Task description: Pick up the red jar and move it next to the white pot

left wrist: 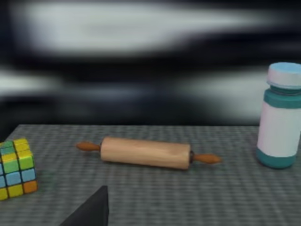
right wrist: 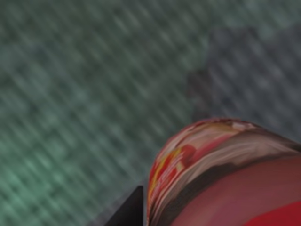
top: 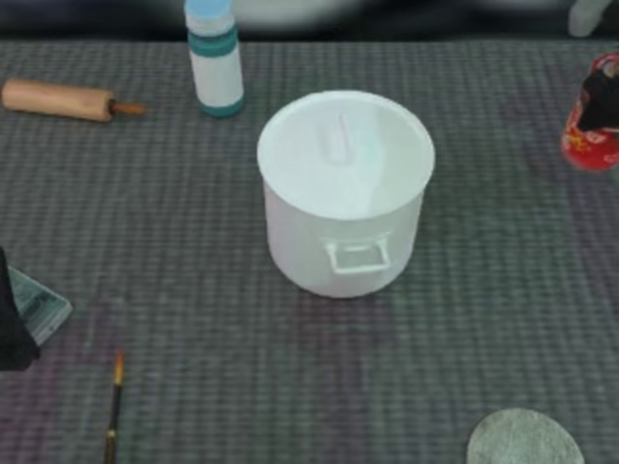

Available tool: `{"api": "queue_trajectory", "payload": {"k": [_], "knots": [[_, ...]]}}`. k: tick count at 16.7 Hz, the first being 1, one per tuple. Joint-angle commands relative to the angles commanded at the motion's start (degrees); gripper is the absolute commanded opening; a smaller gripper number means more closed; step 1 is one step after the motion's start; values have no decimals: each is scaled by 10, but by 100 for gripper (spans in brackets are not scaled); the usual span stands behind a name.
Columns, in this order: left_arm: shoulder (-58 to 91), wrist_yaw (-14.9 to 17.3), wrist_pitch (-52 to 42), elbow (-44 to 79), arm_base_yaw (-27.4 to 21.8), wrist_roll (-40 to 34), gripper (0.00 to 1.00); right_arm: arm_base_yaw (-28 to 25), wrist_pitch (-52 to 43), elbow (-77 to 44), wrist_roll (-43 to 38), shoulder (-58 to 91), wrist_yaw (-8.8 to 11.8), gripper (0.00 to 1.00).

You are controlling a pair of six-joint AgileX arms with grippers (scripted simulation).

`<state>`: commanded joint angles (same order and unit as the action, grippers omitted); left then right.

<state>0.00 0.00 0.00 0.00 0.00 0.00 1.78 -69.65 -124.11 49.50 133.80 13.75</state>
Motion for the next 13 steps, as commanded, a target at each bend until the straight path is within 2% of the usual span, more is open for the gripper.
{"api": "queue_trajectory", "payload": {"k": [5, 11, 13], "knots": [[0, 0, 0, 0, 0, 0, 100, -1, -1, 130, 3, -132, 1, 0], [0, 0, 0, 0, 0, 0, 100, 1, -2, 141, 1, -143, 1, 0], [0, 0, 0, 0, 0, 0, 100, -4, 5, 147, -18, -145, -4, 0]]}}
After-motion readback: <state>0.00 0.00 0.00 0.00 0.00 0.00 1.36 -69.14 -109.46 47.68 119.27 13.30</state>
